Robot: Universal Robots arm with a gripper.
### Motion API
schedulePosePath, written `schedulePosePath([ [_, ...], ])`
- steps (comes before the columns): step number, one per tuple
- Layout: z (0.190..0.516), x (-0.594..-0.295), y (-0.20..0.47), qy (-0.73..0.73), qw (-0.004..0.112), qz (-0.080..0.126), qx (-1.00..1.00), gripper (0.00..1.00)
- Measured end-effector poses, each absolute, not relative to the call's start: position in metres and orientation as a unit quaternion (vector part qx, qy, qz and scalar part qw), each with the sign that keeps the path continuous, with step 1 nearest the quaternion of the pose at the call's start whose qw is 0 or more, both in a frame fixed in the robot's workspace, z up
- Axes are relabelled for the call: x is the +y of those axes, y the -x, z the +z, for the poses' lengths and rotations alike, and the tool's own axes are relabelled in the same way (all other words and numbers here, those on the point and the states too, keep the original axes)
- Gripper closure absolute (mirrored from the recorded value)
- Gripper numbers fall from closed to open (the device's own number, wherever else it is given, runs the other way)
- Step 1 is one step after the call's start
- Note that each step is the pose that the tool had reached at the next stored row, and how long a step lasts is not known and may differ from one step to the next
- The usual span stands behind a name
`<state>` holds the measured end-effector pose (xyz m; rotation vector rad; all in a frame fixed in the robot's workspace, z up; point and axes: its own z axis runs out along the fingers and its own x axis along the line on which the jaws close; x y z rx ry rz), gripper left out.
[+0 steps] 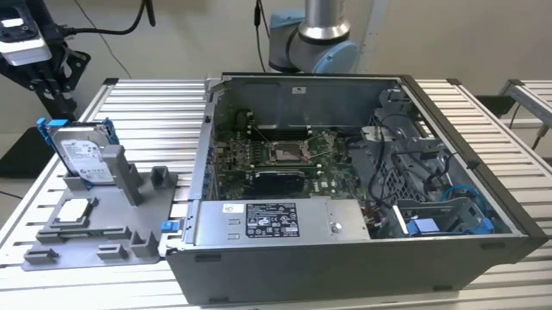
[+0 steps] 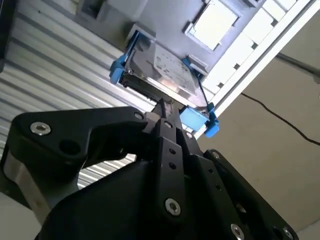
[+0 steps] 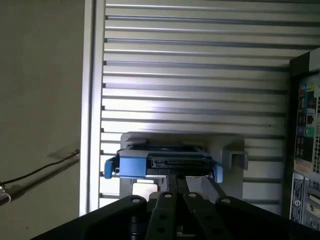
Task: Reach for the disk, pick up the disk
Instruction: 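Reach for the disk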
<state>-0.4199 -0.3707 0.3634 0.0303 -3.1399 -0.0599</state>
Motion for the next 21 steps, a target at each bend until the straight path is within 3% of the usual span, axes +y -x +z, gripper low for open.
schedulePosePath([
  [21, 0.356, -0.368, 0.448, -0.011, 0.001, -0.019, -1.0, 1.0],
])
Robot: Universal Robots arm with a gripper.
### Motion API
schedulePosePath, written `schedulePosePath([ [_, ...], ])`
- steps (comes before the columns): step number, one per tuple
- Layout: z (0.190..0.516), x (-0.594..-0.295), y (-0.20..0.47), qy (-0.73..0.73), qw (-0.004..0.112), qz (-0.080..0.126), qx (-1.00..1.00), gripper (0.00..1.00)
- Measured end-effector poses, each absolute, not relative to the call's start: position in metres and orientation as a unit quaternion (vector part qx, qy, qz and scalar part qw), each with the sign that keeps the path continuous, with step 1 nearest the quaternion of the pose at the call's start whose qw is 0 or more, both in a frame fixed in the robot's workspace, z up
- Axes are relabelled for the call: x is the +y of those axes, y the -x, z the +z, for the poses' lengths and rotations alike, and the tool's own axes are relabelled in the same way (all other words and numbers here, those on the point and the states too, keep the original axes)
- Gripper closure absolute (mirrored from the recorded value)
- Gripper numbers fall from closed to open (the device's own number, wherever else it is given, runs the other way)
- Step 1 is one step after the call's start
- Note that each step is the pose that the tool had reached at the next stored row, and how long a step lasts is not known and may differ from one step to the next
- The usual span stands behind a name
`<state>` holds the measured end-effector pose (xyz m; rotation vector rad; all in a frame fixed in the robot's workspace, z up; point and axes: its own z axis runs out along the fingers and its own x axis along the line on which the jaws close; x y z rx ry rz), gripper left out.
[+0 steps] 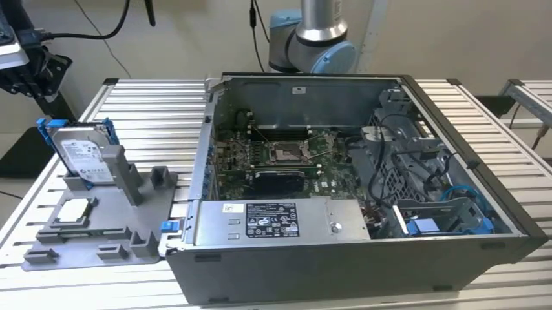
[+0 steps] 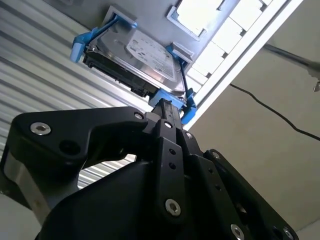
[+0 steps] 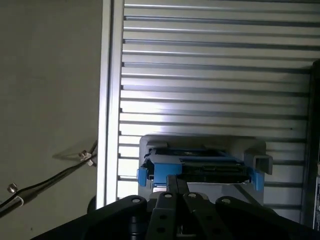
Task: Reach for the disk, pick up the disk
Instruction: 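Reach for the disk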
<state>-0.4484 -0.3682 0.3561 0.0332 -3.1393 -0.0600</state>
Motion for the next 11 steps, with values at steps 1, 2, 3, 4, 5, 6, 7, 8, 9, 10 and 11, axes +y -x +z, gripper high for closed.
schedulePosePath([
  [1, 0.3561, -0.3683, 0.4484, -0.011, 0.001, -0.019, -1.0, 1.0],
  [2, 0.3561, -0.3683, 0.4483, -0.01, 0.001, -0.019, -1.0, 1.0],
  [3, 0.3561, -0.3684, 0.4483, -0.011, 0.001, -0.019, -1.0, 1.0],
  [4, 0.356, -0.3686, 0.4483, -0.011, 0.001, -0.019, -1.0, 1.0],
  [5, 0.356, -0.3688, 0.4483, -0.011, 0.001, -0.019, -1.0, 1.0],
  [6, 0.3561, -0.3688, 0.4483, -0.011, 0.001, -0.019, -1.0, 1.0],
  [7, 0.3561, -0.3689, 0.4483, -0.011, 0.001, -0.019, -1.0, 1.0],
  [8, 0.356, -0.3689, 0.4483, -0.011, 0.001, -0.019, -1.0, 1.0],
  [9, 0.3561, -0.369, 0.4483, -0.011, 0.001, -0.019, -1.0, 1.0],
  [10, 0.356, -0.369, 0.4483, -0.011, 0.001, -0.019, -1.0, 1.0],
  [11, 0.356, -0.3691, 0.4483, -0.011, 0.001, -0.019, -1.0, 1.0],
])
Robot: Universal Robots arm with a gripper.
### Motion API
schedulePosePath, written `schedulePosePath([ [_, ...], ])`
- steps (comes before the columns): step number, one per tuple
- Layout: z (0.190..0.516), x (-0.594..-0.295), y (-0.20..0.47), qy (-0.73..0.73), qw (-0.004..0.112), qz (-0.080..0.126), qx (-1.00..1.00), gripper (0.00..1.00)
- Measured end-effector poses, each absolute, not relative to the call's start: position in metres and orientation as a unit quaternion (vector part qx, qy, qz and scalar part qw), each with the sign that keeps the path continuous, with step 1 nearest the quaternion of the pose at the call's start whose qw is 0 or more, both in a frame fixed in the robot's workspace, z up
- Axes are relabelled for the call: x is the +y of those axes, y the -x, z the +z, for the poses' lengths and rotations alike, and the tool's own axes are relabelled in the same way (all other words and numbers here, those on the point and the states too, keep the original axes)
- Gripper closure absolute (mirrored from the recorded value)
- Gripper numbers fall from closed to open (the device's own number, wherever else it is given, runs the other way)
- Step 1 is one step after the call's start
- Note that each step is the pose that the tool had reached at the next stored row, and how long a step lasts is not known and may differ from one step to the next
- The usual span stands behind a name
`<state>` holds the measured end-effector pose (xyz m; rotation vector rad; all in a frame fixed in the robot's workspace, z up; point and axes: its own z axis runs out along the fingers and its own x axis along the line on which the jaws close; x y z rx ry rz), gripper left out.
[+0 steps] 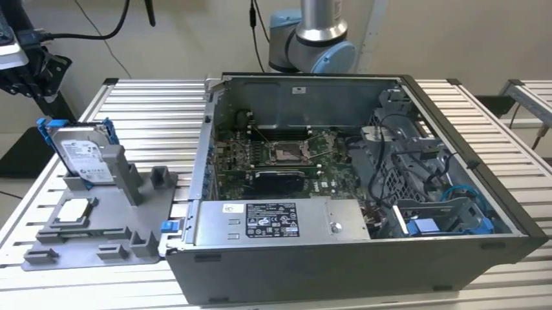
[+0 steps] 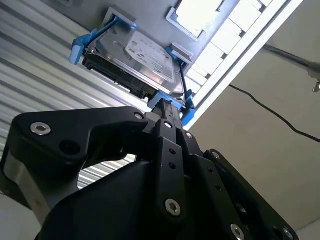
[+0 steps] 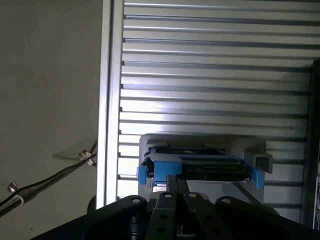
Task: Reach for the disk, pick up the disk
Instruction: 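Pick up the disk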
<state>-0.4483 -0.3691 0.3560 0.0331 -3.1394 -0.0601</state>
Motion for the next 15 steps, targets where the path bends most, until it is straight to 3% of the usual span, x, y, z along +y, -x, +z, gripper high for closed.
schedulePosePath([
  [15, 0.3563, -0.3691, 0.4484, -0.036, 0.001, -0.019, -0.999, 1.0],
])
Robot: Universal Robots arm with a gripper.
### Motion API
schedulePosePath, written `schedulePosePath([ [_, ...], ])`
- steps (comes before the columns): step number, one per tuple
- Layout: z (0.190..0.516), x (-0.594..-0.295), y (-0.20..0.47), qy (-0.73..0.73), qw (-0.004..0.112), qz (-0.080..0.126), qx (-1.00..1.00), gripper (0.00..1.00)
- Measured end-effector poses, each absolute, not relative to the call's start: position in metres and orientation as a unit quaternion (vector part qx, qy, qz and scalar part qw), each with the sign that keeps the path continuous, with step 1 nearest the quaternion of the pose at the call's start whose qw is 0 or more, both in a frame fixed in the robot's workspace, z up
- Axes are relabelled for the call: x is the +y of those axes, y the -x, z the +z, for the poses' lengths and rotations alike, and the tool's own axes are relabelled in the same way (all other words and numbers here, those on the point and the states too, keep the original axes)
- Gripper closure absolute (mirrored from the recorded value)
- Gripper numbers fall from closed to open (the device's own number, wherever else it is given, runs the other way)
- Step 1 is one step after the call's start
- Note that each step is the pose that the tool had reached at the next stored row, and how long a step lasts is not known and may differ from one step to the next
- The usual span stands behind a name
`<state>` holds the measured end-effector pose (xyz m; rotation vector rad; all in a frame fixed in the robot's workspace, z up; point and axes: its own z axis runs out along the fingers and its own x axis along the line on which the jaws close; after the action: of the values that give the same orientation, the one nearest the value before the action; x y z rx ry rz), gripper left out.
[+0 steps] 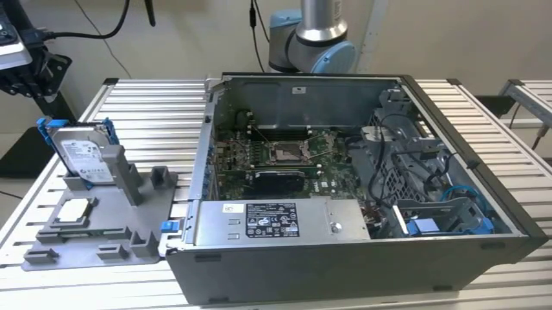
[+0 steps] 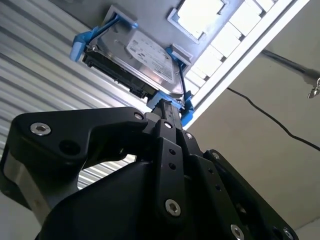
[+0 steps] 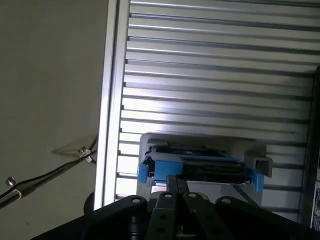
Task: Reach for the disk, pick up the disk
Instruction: 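Pick up the disk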
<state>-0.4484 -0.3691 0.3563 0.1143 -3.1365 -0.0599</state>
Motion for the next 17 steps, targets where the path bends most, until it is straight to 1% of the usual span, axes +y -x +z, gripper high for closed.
schedulePosePath([
  [17, 0.3567, -0.3692, 0.4487, -0.116, 0.003, -0.019, -0.993, 1.0],
])
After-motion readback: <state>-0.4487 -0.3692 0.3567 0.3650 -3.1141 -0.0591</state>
